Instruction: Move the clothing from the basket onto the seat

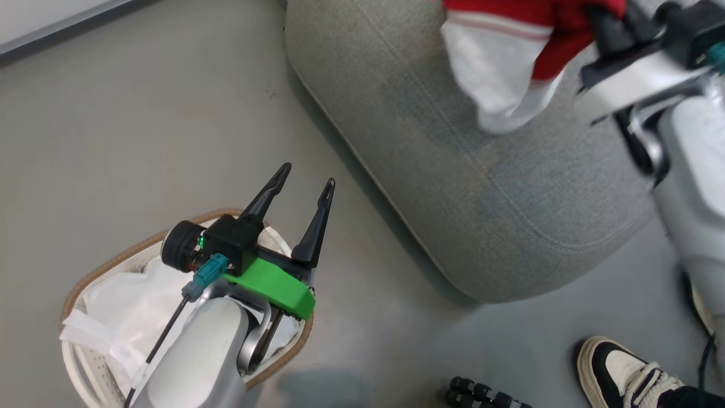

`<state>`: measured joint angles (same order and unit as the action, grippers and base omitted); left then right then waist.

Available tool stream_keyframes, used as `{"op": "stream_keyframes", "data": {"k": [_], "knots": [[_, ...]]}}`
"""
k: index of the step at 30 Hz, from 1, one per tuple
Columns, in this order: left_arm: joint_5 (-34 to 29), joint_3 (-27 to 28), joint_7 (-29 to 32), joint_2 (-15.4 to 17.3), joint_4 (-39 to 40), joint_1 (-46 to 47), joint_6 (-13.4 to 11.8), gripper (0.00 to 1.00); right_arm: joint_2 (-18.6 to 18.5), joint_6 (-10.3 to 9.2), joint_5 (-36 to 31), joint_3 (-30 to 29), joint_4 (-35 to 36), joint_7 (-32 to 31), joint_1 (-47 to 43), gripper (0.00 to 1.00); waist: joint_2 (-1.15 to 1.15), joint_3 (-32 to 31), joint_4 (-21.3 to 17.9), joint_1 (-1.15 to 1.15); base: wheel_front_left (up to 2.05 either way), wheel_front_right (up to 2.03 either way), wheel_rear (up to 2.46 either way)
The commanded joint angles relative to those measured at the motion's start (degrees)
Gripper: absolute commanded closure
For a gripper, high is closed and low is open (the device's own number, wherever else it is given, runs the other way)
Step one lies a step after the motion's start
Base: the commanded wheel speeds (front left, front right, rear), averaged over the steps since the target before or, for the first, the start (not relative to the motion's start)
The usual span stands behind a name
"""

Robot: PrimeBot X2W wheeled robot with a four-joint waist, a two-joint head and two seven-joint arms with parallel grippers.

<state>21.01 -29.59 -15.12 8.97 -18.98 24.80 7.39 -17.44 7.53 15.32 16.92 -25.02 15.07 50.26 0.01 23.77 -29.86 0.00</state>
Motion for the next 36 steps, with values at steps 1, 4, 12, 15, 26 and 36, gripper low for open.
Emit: {"op": "stream_keyframes", "data": {"k": [1,4,12,15,26,36], "knots": [[-0.34,0.25,-0.04,0.79,0.09,0.75,0.11,0.00,-1.25,-0.08,-0.10,-1.55,-0.63,0.15,3.79,1.00,-0.01,3.13,2.74,0.00,0.00,0.00,0.00],[-0.75,0.15,-0.04,1.12,0.35,1.13,0.11,0.00,-4.69,-0.08,-1.25,-3.66,-2.70,0.15,10.24,1.00,-0.01,4.91,4.54,0.00,0.00,0.00,0.00],[-1.00,-0.98,-0.04,1.33,1.10,4.26,0.11,0.00,-10.65,-0.08,-6.33,-10.18,-15.32,0.14,22.98,1.00,-0.01,10.46,9.69,0.00,0.00,0.00,0.00],[-0.96,-1.39,-0.04,1.31,1.18,5.92,0.11,0.00,-11.34,-0.08,-8.29,-13.91,-21.08,0.12,24.61,1.00,-0.01,12.61,11.42,0.00,0.00,0.00,0.00],[-2.30,1.23,-0.04,2.42,1.95,8.15,0.12,0.00,-7.61,-0.08,-14.24,-30.17,-29.80,0.13,15.55,0.00,-0.01,17.47,15.22,0.00,0.00,0.00,0.00],[-3.00,5.15,-0.04,2.18,2.90,5.54,0.12,0.00,-0.79,-0.08,-14.85,-39.19,-20.92,0.13,1.63,0.00,-0.01,14.12,14.37,0.00,0.00,0.00,0.00]]}}
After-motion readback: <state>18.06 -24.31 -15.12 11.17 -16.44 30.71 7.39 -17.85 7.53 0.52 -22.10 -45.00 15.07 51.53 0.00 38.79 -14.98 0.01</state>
